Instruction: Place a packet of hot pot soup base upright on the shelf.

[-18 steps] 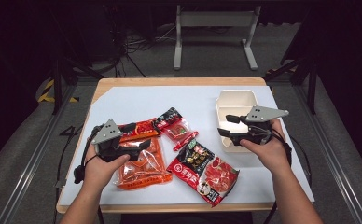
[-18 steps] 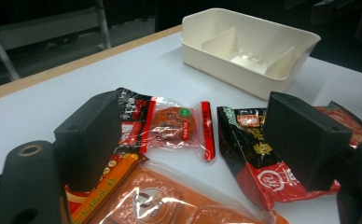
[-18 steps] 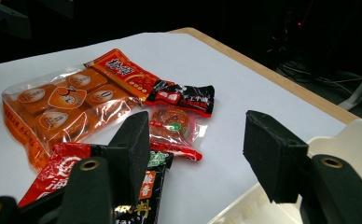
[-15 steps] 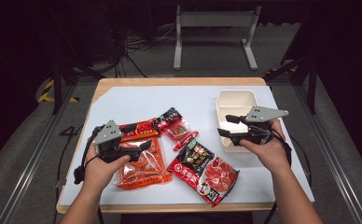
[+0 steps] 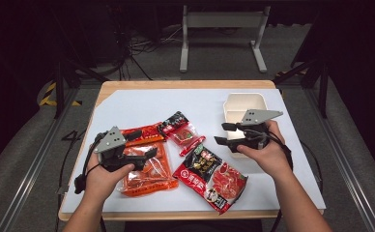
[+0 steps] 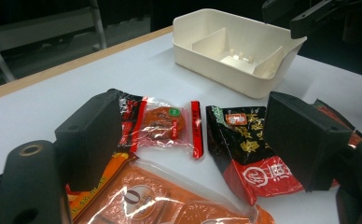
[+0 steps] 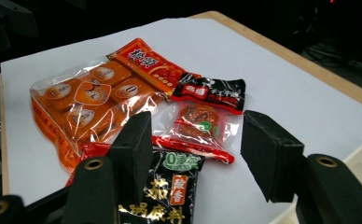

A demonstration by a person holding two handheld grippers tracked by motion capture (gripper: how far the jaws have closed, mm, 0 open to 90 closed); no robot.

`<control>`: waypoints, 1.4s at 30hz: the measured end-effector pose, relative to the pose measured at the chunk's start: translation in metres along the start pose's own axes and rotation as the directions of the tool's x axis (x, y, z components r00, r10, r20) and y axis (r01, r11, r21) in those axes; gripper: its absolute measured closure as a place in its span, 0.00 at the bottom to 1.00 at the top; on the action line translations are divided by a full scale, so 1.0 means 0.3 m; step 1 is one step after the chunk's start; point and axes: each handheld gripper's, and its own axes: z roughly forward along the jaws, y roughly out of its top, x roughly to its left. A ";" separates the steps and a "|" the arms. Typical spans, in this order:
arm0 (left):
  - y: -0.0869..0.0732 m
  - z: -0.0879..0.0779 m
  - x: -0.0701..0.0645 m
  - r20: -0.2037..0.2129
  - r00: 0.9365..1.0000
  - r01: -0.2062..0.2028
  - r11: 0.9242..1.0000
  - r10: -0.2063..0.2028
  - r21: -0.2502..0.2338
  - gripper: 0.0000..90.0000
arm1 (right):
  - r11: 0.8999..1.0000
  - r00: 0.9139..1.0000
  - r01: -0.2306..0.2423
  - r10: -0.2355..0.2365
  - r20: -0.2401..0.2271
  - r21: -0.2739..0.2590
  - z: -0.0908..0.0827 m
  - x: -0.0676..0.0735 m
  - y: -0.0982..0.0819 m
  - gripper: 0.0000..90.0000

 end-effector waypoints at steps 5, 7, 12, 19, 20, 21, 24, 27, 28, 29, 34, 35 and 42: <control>0.000 -0.007 0.000 -0.006 1.000 0.006 1.000 -0.006 -0.006 0.23 | 0.996 1.000 -0.006 0.008 -0.020 0.091 0.077 0.011 0.019 0.51; -0.002 -0.008 0.003 -0.008 1.000 0.002 1.000 -0.002 -0.004 0.23 | 0.989 0.999 -0.001 0.006 -0.034 0.149 0.125 0.019 0.019 0.51; -0.009 -0.011 0.008 -0.009 1.000 0.008 1.000 -0.008 0.000 0.23 | 0.974 0.999 -0.021 0.027 -0.022 0.227 0.191 0.017 0.002 0.49; -0.010 -0.015 0.013 -0.015 1.000 0.017 1.000 -0.017 -0.002 0.23 | 0.948 0.997 -0.078 0.083 -0.004 0.307 0.259 0.002 -0.022 0.55; -0.010 -0.014 0.014 -0.015 1.000 0.017 1.000 -0.017 -0.002 0.23 | 0.945 0.997 -0.077 0.083 -0.004 0.316 0.267 0.002 -0.024 0.56; -0.010 -0.013 0.014 -0.014 1.000 0.016 1.000 -0.016 -0.002 0.23 | 0.943 0.996 -0.079 0.084 -0.002 0.324 0.276 0.003 -0.026 0.56; -0.011 -0.012 0.015 -0.016 1.000 0.010 1.000 -0.010 0.000 0.23 | 0.932 0.997 -0.072 0.079 -0.006 0.354 0.306 0.004 -0.035 0.56; -0.011 -0.012 0.016 -0.015 1.000 0.010 1.000 -0.010 0.002 0.23 | 0.923 0.997 -0.066 0.074 -0.005 0.379 0.322 0.001 -0.041 0.56; -0.012 -0.012 0.016 -0.015 1.000 0.013 1.000 -0.013 0.002 0.23 | 0.920 0.997 -0.069 0.075 -0.002 0.387 0.327 0.001 -0.043 0.57; -0.013 -0.012 0.017 -0.015 1.000 0.015 1.000 -0.015 0.003 0.23 | 0.908 0.997 -0.070 0.077 0.001 0.413 0.336 -0.004 -0.048 0.58; -0.015 -0.013 0.020 -0.017 1.000 0.023 1.000 -0.023 0.000 0.23 | 0.877 0.997 -0.078 0.082 0.011 0.474 0.353 -0.012 -0.060 0.64; -0.015 -0.013 0.020 -0.017 1.000 0.023 1.000 -0.023 0.000 0.23 | 0.872 0.996 -0.082 0.087 0.011 0.483 0.356 -0.013 -0.062 0.65; -0.015 -0.009 0.021 -0.016 1.000 0.013 1.000 -0.013 0.008 0.23 | 0.839 0.994 -0.101 0.109 0.016 0.535 0.387 -0.019 -0.080 0.68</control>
